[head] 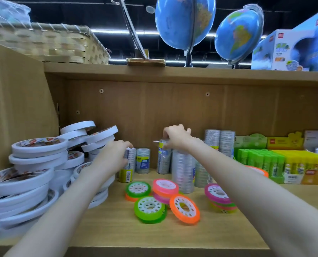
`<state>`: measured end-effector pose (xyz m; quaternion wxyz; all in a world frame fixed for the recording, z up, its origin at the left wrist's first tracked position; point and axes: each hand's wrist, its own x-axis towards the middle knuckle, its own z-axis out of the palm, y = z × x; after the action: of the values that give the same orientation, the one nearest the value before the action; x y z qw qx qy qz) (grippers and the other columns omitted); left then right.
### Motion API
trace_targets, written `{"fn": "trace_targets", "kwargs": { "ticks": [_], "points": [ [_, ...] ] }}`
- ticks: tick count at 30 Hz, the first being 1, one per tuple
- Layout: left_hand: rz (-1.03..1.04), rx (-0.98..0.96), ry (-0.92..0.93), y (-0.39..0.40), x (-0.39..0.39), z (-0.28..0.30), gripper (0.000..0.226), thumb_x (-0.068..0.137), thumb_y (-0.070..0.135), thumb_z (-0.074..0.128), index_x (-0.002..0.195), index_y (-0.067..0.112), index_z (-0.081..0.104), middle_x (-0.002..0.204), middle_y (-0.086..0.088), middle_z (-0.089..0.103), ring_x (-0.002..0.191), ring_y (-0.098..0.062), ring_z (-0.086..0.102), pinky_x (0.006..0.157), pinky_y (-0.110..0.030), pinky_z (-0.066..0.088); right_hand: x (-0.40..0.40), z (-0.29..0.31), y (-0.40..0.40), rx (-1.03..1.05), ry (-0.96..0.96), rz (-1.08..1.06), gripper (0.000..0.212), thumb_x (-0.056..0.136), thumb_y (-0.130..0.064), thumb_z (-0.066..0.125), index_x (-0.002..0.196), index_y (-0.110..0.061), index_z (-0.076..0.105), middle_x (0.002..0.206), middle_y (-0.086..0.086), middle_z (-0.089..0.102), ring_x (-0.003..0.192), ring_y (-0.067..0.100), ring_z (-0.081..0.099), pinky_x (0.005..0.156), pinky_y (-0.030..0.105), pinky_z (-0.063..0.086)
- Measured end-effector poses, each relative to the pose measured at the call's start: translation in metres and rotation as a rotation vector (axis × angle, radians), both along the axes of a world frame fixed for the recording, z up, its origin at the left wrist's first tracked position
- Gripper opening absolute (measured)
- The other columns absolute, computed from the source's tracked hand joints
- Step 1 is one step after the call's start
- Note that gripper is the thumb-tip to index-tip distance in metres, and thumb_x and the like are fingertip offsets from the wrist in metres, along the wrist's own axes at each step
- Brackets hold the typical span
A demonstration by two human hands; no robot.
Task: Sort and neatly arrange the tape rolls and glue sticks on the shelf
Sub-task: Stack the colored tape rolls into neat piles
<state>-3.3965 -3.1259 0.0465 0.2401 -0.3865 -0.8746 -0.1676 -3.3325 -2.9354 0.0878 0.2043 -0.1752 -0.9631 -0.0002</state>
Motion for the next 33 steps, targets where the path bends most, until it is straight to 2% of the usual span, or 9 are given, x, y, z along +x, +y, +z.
{"fn": "trace_targets", "kwargs": {
  "ticks": [2, 5, 8, 10, 13, 15, 21, 26, 33],
  "points": [
    [0.013, -0.003, -0.003, -0.002, -0.003, 0.001, 0.038, 0.087, 0.011, 0.058, 0.124, 0.018, 0.054, 0.125, 0.000, 0.054, 0.118, -0.020, 0.041, 0.090, -0.029, 0.037, 0.002, -0.001, 0.001, 0.027, -0.021, -0.027, 0.038, 0.081, -0.027, 0.069, 0.117, -0.017, 0.057, 0.123, 0.011, 0.042, 0.121, 0.032, 0.033, 0.102, 0.048, 0.028],
    [-0.001, -0.004, 0.003, -0.004, -0.008, 0.003, 0.027, 0.084, 0.013, 0.064, 0.110, 0.015, 0.062, 0.115, 0.000, 0.055, 0.112, -0.020, 0.042, 0.089, -0.029, 0.037, 0.008, 0.003, 0.002, -0.076, 0.016, 0.049, 0.034, 0.083, -0.030, 0.067, 0.115, -0.023, 0.059, 0.118, 0.008, 0.042, 0.120, 0.029, 0.034, 0.097, 0.045, 0.032],
    [-0.072, 0.042, -0.028, -0.004, -0.011, 0.012, 0.018, 0.078, 0.015, 0.071, 0.094, 0.012, 0.064, 0.100, 0.003, 0.045, 0.097, -0.018, 0.048, 0.078, -0.026, 0.037, 0.012, 0.005, 0.008, -0.090, 0.001, 0.152, 0.021, 0.085, -0.028, 0.065, 0.106, -0.026, 0.063, 0.106, 0.002, 0.046, 0.114, 0.028, 0.041, 0.098, 0.043, 0.038],
    [-0.126, 0.108, -0.059, 0.001, -0.007, 0.022, 0.018, 0.077, 0.015, 0.073, 0.091, 0.010, 0.063, 0.096, 0.002, 0.042, 0.088, -0.019, 0.053, 0.077, -0.030, 0.043, 0.012, 0.006, 0.013, -0.079, -0.001, 0.182, 0.017, 0.081, -0.026, 0.068, 0.098, -0.026, 0.063, 0.101, -0.002, 0.051, 0.107, 0.025, 0.048, 0.096, 0.043, 0.041],
    [-0.166, 0.086, -0.049, 0.019, -0.002, 0.030, 0.022, 0.076, 0.017, 0.074, 0.094, 0.008, 0.065, 0.096, 0.000, 0.046, 0.088, -0.022, 0.057, 0.083, -0.037, 0.047, 0.012, 0.004, 0.016, -0.067, 0.005, 0.159, 0.025, 0.078, -0.021, 0.070, 0.101, -0.019, 0.060, 0.095, -0.006, 0.049, 0.093, 0.017, 0.046, 0.086, 0.036, 0.041],
    [-0.153, 0.022, -0.023, 0.034, -0.001, 0.027, 0.025, 0.078, 0.020, 0.073, 0.099, 0.009, 0.065, 0.101, -0.001, 0.050, 0.095, -0.022, 0.057, 0.084, -0.034, 0.046, 0.010, 0.003, 0.017, -0.075, 0.008, 0.174, 0.028, 0.076, -0.020, 0.072, 0.102, -0.018, 0.060, 0.093, -0.006, 0.049, 0.091, 0.015, 0.045, 0.091, 0.041, 0.043],
    [-0.111, -0.098, 0.046, 0.074, -0.003, 0.014, 0.032, 0.087, 0.022, 0.063, 0.118, 0.013, 0.059, 0.122, -0.003, 0.053, 0.114, -0.022, 0.049, 0.089, -0.031, 0.039, 0.014, 0.008, 0.024, -0.072, -0.035, 0.162, 0.028, 0.078, -0.013, 0.067, 0.106, -0.019, 0.064, 0.102, -0.001, 0.059, 0.100, 0.018, 0.053, 0.092, 0.040, 0.046],
    [-0.102, -0.138, 0.132, 0.083, -0.008, 0.006, 0.029, 0.090, 0.020, 0.058, 0.117, 0.009, 0.056, 0.122, -0.005, 0.050, 0.111, -0.022, 0.046, 0.088, -0.033, 0.043, 0.019, 0.011, 0.029, -0.074, -0.040, 0.187, 0.031, 0.081, -0.005, 0.061, 0.110, -0.015, 0.065, 0.113, 0.006, 0.063, 0.107, 0.020, 0.055, 0.088, 0.026, 0.044],
    [-0.092, -0.111, 0.185, 0.096, -0.011, -0.005, 0.026, 0.091, 0.020, 0.056, 0.112, 0.005, 0.052, 0.116, -0.008, 0.048, 0.107, -0.024, 0.045, 0.085, -0.032, 0.040, 0.012, 0.007, 0.029, -0.091, -0.030, 0.199, 0.031, 0.083, -0.002, 0.057, 0.112, -0.012, 0.062, 0.117, 0.005, 0.061, 0.109, 0.020, 0.054, 0.088, 0.026, 0.044]
  ]
}}
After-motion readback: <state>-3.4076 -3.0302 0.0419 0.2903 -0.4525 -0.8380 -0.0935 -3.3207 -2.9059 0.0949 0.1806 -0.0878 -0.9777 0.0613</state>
